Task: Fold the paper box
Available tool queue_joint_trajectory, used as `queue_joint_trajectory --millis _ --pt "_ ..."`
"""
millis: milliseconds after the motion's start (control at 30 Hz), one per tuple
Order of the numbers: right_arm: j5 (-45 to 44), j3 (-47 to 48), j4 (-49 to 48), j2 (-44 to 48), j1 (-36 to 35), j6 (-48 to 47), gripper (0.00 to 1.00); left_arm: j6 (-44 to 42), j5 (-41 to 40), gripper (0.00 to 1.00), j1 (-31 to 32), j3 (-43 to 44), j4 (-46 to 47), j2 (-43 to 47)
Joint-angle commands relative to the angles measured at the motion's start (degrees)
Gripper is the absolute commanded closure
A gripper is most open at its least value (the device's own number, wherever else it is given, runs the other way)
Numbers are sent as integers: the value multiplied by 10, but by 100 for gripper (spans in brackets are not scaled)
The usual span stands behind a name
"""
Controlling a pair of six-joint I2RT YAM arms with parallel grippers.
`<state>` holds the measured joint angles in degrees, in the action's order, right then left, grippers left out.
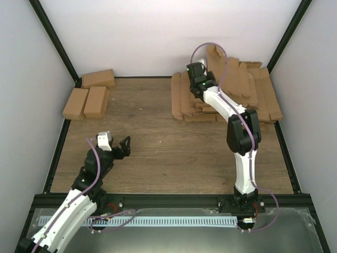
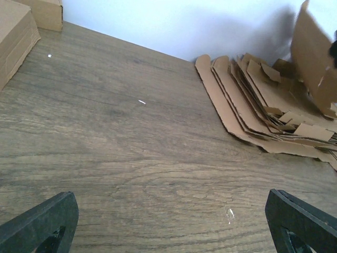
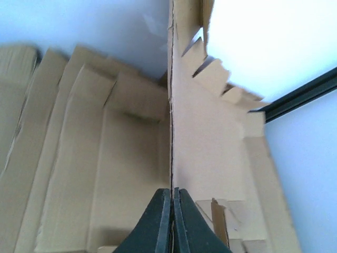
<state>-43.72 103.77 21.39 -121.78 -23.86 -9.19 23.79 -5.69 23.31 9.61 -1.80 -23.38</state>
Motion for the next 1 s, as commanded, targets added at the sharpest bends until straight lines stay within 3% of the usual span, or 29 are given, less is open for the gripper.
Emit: queue_joint_trajectory --millis 0,267,400,500,667,800,833,867,933,967 --pt "-59 38 -36 66 -2 -26 99 -4 2 0 1 -6 6 7" --pt "-39 3 84 180 -32 21 99 -2 0 0 1 -7 3 13" --pt "-49 -100 99 264 -106 58 99 1 -3 0 2 -6 0 13" --pt "-43 -159 161 312 -181 137 99 9 -15 0 1 0 -15 14" --pt "68 -241 262 355 -307 289 99 69 -25 0 1 34 -92 28" --pt "232 -320 206 396 -408 335 96 176 8 0 1 54 -146 45" --pt "272 -337 181 405 -420 343 91 200 19 0 2 58 -156 50" --pt "320 -354 153 414 -426 347 78 223 30 0 2 60 -165 55" --pt "376 -392 97 429 -427 356 40 260 62 0 2 65 -177 60" --pt "381 -407 81 435 -427 363 27 276 73 0 2 68 -179 62"
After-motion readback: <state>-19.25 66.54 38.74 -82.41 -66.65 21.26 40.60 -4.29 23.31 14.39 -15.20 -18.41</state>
